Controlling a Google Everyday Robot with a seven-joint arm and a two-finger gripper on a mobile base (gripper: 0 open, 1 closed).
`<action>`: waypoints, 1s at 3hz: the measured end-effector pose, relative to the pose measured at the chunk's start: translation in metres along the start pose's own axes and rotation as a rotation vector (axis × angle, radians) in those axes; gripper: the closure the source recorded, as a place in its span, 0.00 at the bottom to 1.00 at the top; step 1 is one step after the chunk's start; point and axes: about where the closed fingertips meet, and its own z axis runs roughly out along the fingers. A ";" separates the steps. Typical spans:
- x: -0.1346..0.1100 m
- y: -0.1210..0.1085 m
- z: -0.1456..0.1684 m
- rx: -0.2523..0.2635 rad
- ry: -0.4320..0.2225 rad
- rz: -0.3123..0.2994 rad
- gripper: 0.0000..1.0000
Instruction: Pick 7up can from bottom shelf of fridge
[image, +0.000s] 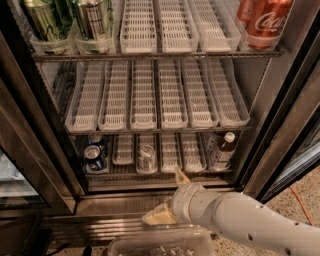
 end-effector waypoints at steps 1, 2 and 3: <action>0.002 0.012 0.021 0.056 -0.007 0.052 0.00; 0.000 0.013 0.035 0.134 -0.029 0.100 0.00; -0.003 0.001 0.042 0.237 -0.070 0.142 0.00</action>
Offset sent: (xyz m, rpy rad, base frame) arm 0.0385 0.0203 -0.0186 0.0838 -0.1472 -0.3478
